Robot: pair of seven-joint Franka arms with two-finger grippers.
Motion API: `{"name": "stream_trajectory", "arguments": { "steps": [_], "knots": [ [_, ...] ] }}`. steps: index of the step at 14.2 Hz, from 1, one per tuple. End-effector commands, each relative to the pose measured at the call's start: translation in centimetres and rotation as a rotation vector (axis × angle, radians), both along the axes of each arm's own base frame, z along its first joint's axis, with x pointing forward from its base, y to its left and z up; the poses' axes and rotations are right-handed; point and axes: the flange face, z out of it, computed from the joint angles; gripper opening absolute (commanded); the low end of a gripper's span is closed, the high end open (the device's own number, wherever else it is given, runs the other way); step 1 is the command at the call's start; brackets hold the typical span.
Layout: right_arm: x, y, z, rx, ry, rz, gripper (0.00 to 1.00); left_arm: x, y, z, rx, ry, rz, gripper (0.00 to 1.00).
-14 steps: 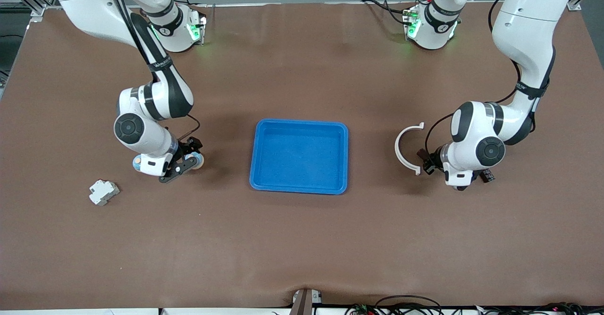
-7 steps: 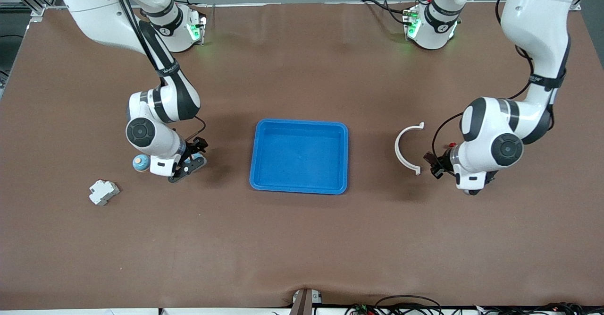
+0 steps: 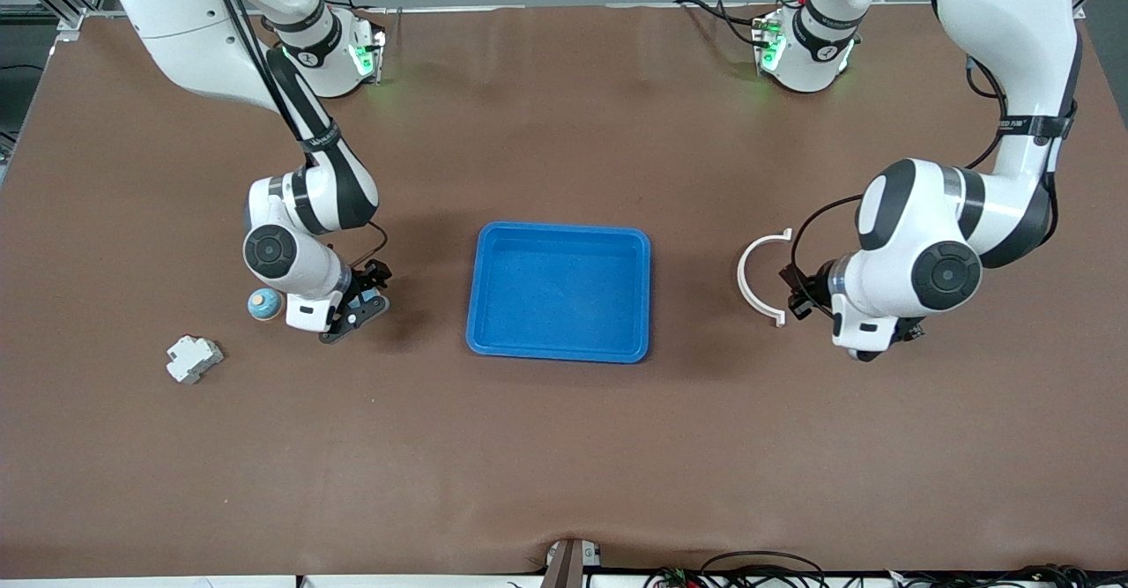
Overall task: Place electrolytic capacitor and blue bell in tray
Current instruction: 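Carry the bell and capacitor toward the blue tray with both grippers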
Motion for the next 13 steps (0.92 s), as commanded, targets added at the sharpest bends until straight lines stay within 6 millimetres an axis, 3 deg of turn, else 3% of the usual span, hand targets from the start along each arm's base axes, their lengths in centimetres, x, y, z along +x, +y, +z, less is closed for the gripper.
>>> {"name": "stream_trajectory", "arguments": {
  "steps": [1, 4, 6, 9, 11, 13],
  "knots": [
    [0.0, 0.0, -0.5, 0.004, -0.007, 0.003, 1.00, 1.1, -0.8, -0.2, -0.025, 0.020, 0.037, 0.00],
    [0.0, -0.1, -0.5, 0.003, -0.006, -0.004, 1.00, 1.6, -1.8, 0.7, -0.129, 0.034, 0.114, 0.00],
    [0.0, -0.1, -0.5, 0.003, -0.006, -0.004, 0.72, 1.6, -2.1, 0.6, -0.114, 0.038, 0.154, 0.00],
    [0.0, -0.3, -0.5, 0.003, -0.006, -0.008, 0.34, 0.7, -6.3, -1.0, -0.088, 0.050, 0.228, 0.00],
    [-0.1, 0.1, -0.2, 0.000, 0.005, -0.004, 0.20, 1.3, -7.1, -2.6, -0.070, 0.022, 0.349, 0.00],
    [-0.2, 0.5, 0.4, -0.002, 0.031, -0.004, 0.19, -0.2, -11.0, -3.2, -0.051, 0.032, 0.364, 0.00]
  ]
}}
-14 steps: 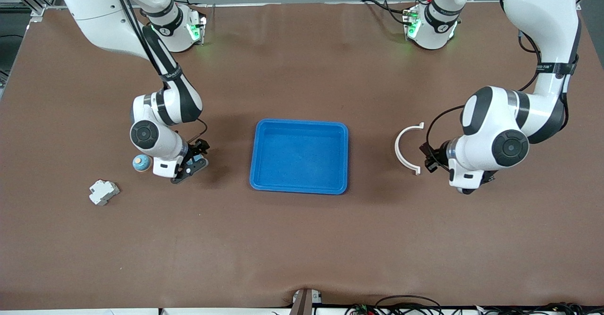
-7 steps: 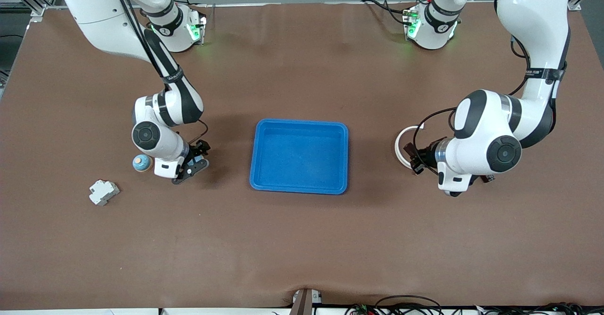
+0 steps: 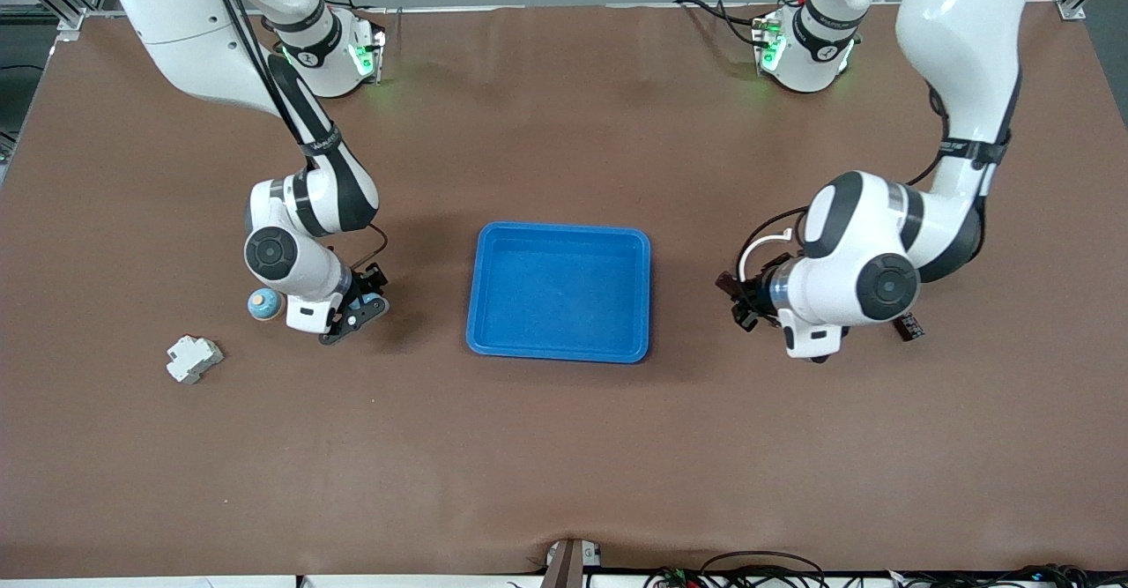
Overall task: Place electrolytic capacitor and blue bell in tray
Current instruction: 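Carry the bell and capacitor toward the blue tray with both grippers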
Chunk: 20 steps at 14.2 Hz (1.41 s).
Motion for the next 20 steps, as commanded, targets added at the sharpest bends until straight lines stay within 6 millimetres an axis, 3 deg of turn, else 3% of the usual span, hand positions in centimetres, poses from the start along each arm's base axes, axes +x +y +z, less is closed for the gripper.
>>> {"name": "stream_trajectory", "arguments": {
  "steps": [1, 4, 5, 9, 11, 13, 17, 18, 19, 20],
  "knots": [
    [-0.3, 0.9, 1.4, -0.006, 0.038, -0.035, 0.19, -1.1, -3.7, -0.9, 0.013, 0.023, 0.058, 0.00],
    [-1.5, 4.8, 4.4, -0.021, 0.067, -0.185, 0.19, -3.7, -8.6, -1.5, 0.048, 0.037, 0.103, 0.00],
    [-1.9, 6.1, 4.8, -0.025, 0.073, -0.224, 0.19, -4.8, -10.9, -2.6, 0.058, 0.037, 0.114, 0.00],
    [-2.9, 11.7, 7.4, -0.044, 0.094, -0.396, 0.19, -7.8, -16.7, -7.3, 0.095, 0.014, 0.176, 0.00],
    [-3.7, 14.4, 8.0, -0.044, 0.094, -0.470, 0.19, -7.9, -17.3, -7.9, 0.108, -0.023, 0.184, 0.00],
    [-4.2, 17.1, 8.9, -0.035, 0.082, -0.529, 0.19, -9.4, -19.1, -8.9, 0.110, -0.026, 0.166, 0.00],
    [-5.8, 23.1, 8.8, -0.036, 0.070, -0.595, 0.19, -9.3, -18.4, -9.9, 0.130, -0.023, 0.163, 0.00],
    [-6.1, 24.5, 8.7, -0.034, 0.069, -0.608, 0.19, -9.3, -18.2, -10.1, 0.136, -0.015, 0.162, 0.10],
    [-6.3, 25.5, 8.1, -0.037, 0.073, -0.616, 0.19, -9.5, -18.3, -10.2, 0.141, -0.010, 0.155, 0.39],
    [-6.1, 26.0, 7.8, -0.034, 0.076, -0.621, 0.19, -9.3, -18.1, -9.8, 0.144, -0.011, 0.155, 0.75]
  ]
}}
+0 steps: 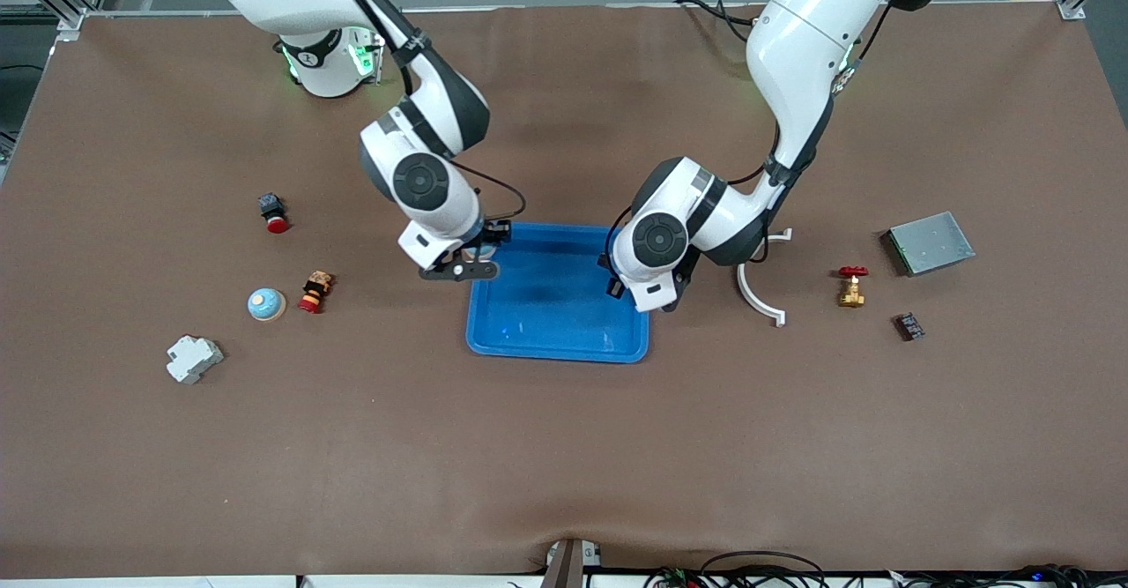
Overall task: Place electrolytic capacitor and blue bell in tray
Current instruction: 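Release the capacitor and bell into the tray with both grippers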
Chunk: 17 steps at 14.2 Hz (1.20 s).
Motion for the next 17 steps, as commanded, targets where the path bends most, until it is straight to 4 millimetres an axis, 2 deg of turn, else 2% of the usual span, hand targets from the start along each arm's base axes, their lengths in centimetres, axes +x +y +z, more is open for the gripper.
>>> {"name": "stream_trajectory", "arguments": {
  "steps": [1, 2, 4, 6, 8, 10, 12, 14, 17],
  "knots": [
    [1.0, 2.0, -1.4, 0.007, 0.012, -0.033, 0.19, 0.3, 0.3, 0.9, 0.036, -0.014, -0.019, 1.00],
    [1.3, 2.0, -1.7, 0.009, 0.013, -0.034, 0.19, 1.2, 1.4, 2.1, 0.056, -0.022, -0.027, 1.00],
    [1.9, 2.1, -2.5, 0.010, 0.020, -0.039, 0.19, 4.4, 4.4, 5.4, 0.072, -0.011, -0.003, 1.00],
    [2.3, 2.4, -3.3, 0.010, 0.024, -0.037, 0.20, 6.7, 7.4, 9.3, 0.060, 0.002, -0.064, 1.00],
    [2.8, 2.6, -4.1, 0.010, 0.026, -0.037, 0.19, 9.0, 12.6, 11.7, 0.027, 0.006, -0.151, 1.00],
    [2.8, 2.6, -4.8, 0.013, 0.028, -0.040, 0.19, 9.8, 16.7, 12.1, 0.023, 0.060, -0.225, 1.00],
    [2.8, 2.9, -5.8, 0.019, 0.025, -0.040, 0.20, 10.9, 20.7, 12.6, 0.118, 0.041, -0.256, 1.00],
    [2.6, 3.6, -7.1, 0.040, 0.009, -0.039, 0.20, 11.1, 21.8, 12.1, 0.169, 0.036, -0.270, 1.00],
    [1.8, 4.4, -7.9, 0.039, 0.012, -0.024, 0.20, 12.3, 25.8, 11.7, 0.172, 0.043, -0.312, 1.00]
  ]
}}
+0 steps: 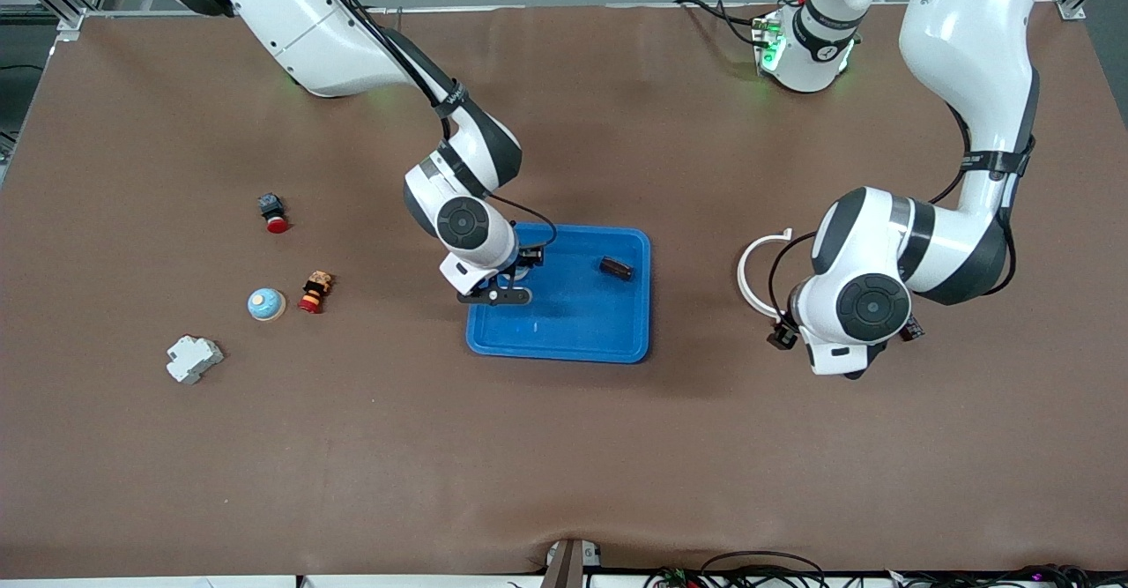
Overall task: Place electrolytic capacitor and blue bell in tray
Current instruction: 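Release the capacitor and bell into the tray with both grippers, then grasp the second capacitor with the left gripper while the right gripper withdraws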
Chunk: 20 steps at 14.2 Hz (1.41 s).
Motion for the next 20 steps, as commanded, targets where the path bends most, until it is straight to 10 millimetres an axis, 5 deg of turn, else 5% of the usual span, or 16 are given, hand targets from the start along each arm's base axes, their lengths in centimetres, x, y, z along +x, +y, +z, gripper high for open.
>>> {"name": "stream_trajectory", "arguments": {
  "steps": [1, 3, 4, 5, 9, 12, 14, 20],
  "knots": [
    [0.1, 1.0, 0.1, -0.001, -0.011, 0.003, 0.21, 0.6, 3.9, 0.2, -0.019, 0.029, -0.100, 1.00],
    [0.1, 0.9, 0.0, -0.003, -0.010, 0.002, 0.31, 1.4, 8.2, 0.2, -0.072, 0.057, -0.210, 1.00],
    [0.1, 0.9, 0.1, -0.002, -0.011, 0.002, 0.52, 1.6, 10.3, 0.1, -0.101, 0.074, -0.274, 1.00],
    [0.1, 0.9, 0.1, -0.002, -0.011, 0.002, 1.00, 1.9, 12.3, -0.1, -0.130, 0.087, -0.335, 1.00],
    [0.2, 0.9, 2.0, -0.010, -0.002, -0.007, 1.00, 1.9, 18.5, -2.0, -0.186, 0.111, -0.402, 1.00],
    [0.5, -1.1, 8.0, -0.067, 0.028, 0.024, 1.00, 1.0, 21.4, -3.8, -0.194, 0.068, -0.429, 1.00],
    [0.8, -3.8, 12.5, -0.088, 0.052, 0.128, 1.00, 0.0, 24.1, -5.1, -0.197, 0.021, -0.402, 1.00],
    [1.0, -16.0, 23.9, -0.074, 0.041, 0.351, 1.00, -2.0, 25.8, -8.7, -0.193, -0.116, -0.405, 1.00]
  ]
}}
